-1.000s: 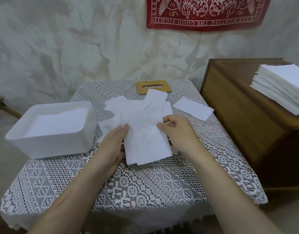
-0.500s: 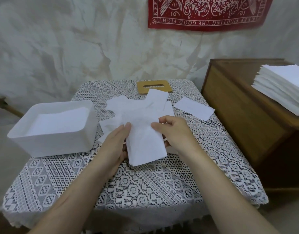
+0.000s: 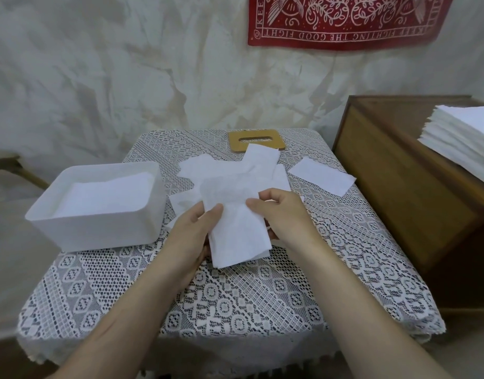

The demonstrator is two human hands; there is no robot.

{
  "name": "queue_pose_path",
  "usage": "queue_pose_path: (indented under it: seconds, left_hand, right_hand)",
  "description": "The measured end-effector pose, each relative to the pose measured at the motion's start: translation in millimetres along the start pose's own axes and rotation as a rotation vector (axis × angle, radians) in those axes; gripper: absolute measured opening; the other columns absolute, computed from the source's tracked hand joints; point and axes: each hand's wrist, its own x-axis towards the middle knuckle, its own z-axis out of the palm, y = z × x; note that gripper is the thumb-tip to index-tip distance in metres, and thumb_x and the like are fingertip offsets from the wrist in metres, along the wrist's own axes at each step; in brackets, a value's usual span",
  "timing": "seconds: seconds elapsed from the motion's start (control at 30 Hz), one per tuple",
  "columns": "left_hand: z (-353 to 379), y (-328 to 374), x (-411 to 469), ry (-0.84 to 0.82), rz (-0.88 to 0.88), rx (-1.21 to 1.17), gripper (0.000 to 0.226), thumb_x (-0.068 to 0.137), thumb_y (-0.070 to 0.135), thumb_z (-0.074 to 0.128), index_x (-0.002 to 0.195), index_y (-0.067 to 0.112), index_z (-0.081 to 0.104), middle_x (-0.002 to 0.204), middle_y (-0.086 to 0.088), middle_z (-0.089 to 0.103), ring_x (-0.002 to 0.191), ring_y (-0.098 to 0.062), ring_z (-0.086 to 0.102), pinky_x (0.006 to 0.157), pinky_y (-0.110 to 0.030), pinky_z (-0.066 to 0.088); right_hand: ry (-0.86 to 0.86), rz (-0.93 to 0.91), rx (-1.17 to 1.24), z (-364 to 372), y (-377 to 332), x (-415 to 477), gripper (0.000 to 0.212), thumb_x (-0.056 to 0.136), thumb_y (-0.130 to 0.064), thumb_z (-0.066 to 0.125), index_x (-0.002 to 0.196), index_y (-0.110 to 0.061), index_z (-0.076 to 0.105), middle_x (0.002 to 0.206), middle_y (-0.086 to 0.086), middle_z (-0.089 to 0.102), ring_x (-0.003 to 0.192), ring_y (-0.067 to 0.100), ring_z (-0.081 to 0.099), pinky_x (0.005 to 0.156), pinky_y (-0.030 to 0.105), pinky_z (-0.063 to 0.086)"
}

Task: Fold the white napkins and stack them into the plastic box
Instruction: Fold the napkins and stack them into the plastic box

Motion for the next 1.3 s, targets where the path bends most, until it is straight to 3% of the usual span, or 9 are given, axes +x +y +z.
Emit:
queue_pose_path:
  seconds: [0.07, 0.17, 0.27, 0.37, 0.43, 0.63, 0.9, 1.13, 1.3]
  left_hand:
    - [0.2, -0.5, 0.3, 0.009, 0.001, -0.003, 0.025, 0.107, 0.025, 0.053, 0.126, 0.019, 0.067, 0.115, -0.001, 0.078, 0.105, -0.021, 0.075, 0.082, -0.039, 0.059]
    - [0.6, -0.3, 0.5, 0.025, -0.004, -0.012, 0.024, 0.106, 0.024, 0.054, 0.124, 0.018, 0.068, 0.114, -0.002, 0.079, 0.104, -0.021, 0.076, 0.084, -0.039, 0.059]
    - [1.5, -0.6, 1.3, 0.027, -0.004, -0.017, 0.023, 0.106, 0.024, 0.054, 0.122, 0.016, 0.069, 0.113, -0.001, 0.079, 0.104, -0.02, 0.076, 0.087, -0.039, 0.059]
    - [2.4, -0.9, 2.0, 0.015, -0.008, -0.011, 0.022, 0.106, 0.023, 0.054, 0.122, 0.017, 0.069, 0.112, 0.0, 0.079, 0.103, -0.019, 0.076, 0.083, -0.036, 0.059]
    - [2.5, -2.2, 2.9, -0.004, -0.009, 0.023, 0.023, 0.104, 0.022, 0.057, 0.125, 0.018, 0.068, 0.114, -0.001, 0.079, 0.104, -0.021, 0.076, 0.085, -0.04, 0.06]
    - [1.9, -6.1, 6.9, 0.039, 0.005, 0.121, 0.028, 0.098, 0.012, 0.066, 0.125, 0.021, 0.068, 0.111, 0.0, 0.079, 0.105, -0.025, 0.075, 0.092, -0.047, 0.06]
    - [-3.0, -6.0, 15.5, 0.07, -0.01, 0.136, 0.023, 0.099, 0.015, 0.065, 0.12, 0.023, 0.07, 0.107, 0.002, 0.08, 0.099, -0.022, 0.076, 0.085, -0.045, 0.06]
    - [-5.9, -2.1, 25.9, 0.058, -0.02, 0.131, 0.022, 0.1, 0.015, 0.065, 0.121, 0.021, 0.07, 0.11, 0.001, 0.08, 0.101, -0.023, 0.076, 0.088, -0.048, 0.06]
    - [-6.2, -2.3, 30.0, 0.054, -0.034, 0.109, 0.023, 0.099, 0.014, 0.065, 0.121, 0.018, 0.07, 0.112, 0.0, 0.079, 0.104, -0.025, 0.076, 0.091, -0.047, 0.059]
  right_hand:
    - [-0.011, 0.006, -0.03, -1.5, -0.3, 0.6, 0.018, 0.092, -0.026, 0.073, 0.098, -0.01, 0.068, 0.09, 0.011, 0.073, 0.055, 0.011, 0.063, 0.048, 0.024, 0.05]
    - [0.031, 0.009, -0.135, -5.3, 3.8, 4.9, 0.024, 0.082, -0.039, 0.081, 0.095, -0.024, 0.066, 0.092, 0.002, 0.068, 0.067, 0.012, 0.068, 0.054, 0.028, 0.057]
    - [-0.063, 0.073, -0.129, -10.4, 3.0, -0.7, 0.028, 0.088, -0.036, 0.078, 0.106, -0.02, 0.063, 0.096, 0.002, 0.069, 0.058, 0.003, 0.062, 0.045, 0.016, 0.046]
    - [-0.127, 0.108, -0.061, -15.7, 1.8, -3.6, 0.017, 0.095, -0.024, 0.072, 0.102, -0.009, 0.066, 0.054, -0.012, 0.061, 0.036, -0.002, 0.048, 0.037, 0.011, 0.035]
    - [-0.127, 0.106, -0.033, -15.5, 2.1, -2.7, 0.011, 0.096, -0.017, 0.069, 0.096, -0.006, 0.066, 0.047, -0.014, 0.056, 0.035, -0.001, 0.045, 0.036, 0.012, 0.034]
    - [-0.042, 0.07, -0.121, -19.0, 10.6, 2.2, 0.018, 0.096, -0.019, 0.069, 0.08, -0.011, 0.065, 0.055, -0.005, 0.063, 0.038, 0.002, 0.048, 0.042, 0.018, 0.039]
    - [0.292, 0.006, -0.706, -51.6, 23.5, 33.7, 0.013, 0.095, -0.037, 0.061, 0.093, -0.024, 0.065, 0.095, -0.002, 0.069, 0.092, 0.026, 0.063, 0.072, 0.032, 0.043]
    - [0.358, 0.014, -0.877, -46.9, 20.3, 53.1, 0.025, 0.098, -0.04, 0.057, 0.098, -0.015, 0.064, 0.092, 0.003, 0.063, 0.085, 0.03, 0.054, 0.069, 0.034, 0.041]
    - [0.361, 0.008, -0.868, -43.3, 18.1, 66.2, 0.013, 0.098, -0.031, 0.059, 0.1, -0.02, 0.062, 0.097, 0.004, 0.063, 0.089, 0.031, 0.053, 0.073, 0.035, 0.04]
